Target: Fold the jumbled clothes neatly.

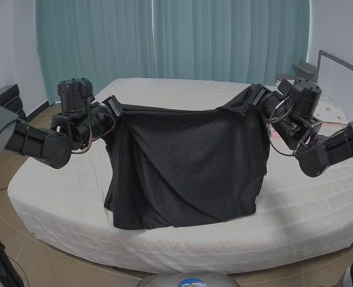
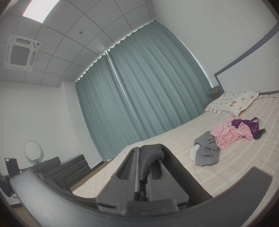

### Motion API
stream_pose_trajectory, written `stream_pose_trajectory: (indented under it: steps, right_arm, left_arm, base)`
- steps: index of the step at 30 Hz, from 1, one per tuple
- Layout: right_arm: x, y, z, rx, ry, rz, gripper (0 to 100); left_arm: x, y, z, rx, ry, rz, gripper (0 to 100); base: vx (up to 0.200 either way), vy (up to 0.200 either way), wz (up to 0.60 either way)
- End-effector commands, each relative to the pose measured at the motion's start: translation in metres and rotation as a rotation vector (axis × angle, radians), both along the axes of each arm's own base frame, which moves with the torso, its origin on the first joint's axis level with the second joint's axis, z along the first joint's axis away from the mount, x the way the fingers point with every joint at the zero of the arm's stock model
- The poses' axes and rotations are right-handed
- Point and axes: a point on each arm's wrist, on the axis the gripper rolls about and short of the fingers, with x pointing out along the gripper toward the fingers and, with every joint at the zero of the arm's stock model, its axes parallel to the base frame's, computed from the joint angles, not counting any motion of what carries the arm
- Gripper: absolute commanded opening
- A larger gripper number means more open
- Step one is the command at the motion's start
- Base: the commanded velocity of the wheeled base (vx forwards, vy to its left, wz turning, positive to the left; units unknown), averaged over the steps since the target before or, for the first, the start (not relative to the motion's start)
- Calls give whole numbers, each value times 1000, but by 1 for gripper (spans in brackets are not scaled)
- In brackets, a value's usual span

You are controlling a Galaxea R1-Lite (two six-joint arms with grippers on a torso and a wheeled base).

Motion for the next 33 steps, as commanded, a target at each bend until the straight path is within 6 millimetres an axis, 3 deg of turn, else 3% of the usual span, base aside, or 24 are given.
stream_pose_trajectory:
  steps: [1,4,6,10,11,17,21,22,23,24,29,32,33]
  right_arm:
    - [43,5,-62,-43,108,-21,0]
    - [54,6,-84,-50,143,-15,0]
    - [68,6,-112,-61,187,-25,0]
    - [82,6,-139,-70,217,-48,0]
    - [86,7,-153,-73,238,-51,0]
    - [89,8,-189,-70,296,-56,0]
    - [89,8,-226,-104,373,-58,0]
    - [89,8,-226,-104,373,-58,100]
    - [88,8,-236,-111,384,-56,100]
    - [88,8,-238,-111,389,-56,100]
    - [89,5,-232,-94,376,-64,100]
    - [101,2,-205,26,302,-80,100]
    - [101,2,-205,26,302,-80,100]
  left_arm:
    - [50,-8,-59,28,90,15,0]
    - [63,-11,-80,38,119,21,0]
    - [78,-10,-99,43,135,35,0]
    - [91,-12,-125,51,165,38,0]
    - [94,-14,-140,58,186,36,0]
    - [106,-21,-169,64,209,45,0]
    - [108,-23,-188,72,240,64,0]
    - [108,-23,-188,72,240,64,0]
    - [110,-24,-198,86,252,65,0]
    - [111,-24,-203,95,255,71,100]
    - [109,-18,-209,119,272,111,100]
    - [116,-10,-188,77,176,141,100]
    - [116,-10,-188,77,176,141,100]
  base:
    - [200,0,0]
    - [200,0,0]
    - [0,0,0]
    - [0,0,0]
    - [0,0,0]
    - [0,0,0]
    - [0,0,0]
    - [0,0,0]
    - [0,0,0]
    - [0,0,0]
    - [0,0,0]
    - [0,0,0]
    - [0,0,0]
